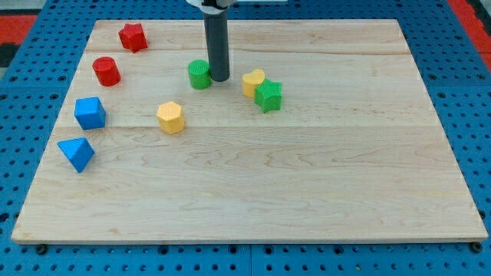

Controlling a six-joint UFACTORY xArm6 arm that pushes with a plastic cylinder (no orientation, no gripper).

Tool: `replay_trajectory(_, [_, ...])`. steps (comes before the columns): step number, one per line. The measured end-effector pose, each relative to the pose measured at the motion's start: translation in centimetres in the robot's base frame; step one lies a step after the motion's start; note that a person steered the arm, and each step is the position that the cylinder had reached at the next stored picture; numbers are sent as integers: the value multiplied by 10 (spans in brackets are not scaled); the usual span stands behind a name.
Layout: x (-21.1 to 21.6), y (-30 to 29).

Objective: Push yellow heart to the bottom of yellow hexagon

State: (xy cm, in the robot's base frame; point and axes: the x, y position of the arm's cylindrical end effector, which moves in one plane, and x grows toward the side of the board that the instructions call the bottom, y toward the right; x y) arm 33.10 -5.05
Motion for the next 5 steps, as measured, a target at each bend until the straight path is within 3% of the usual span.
replay_trajectory(2, [-2, -17])
replay_trajectory(4, [-3, 75])
replay_trajectory(5, [22, 72])
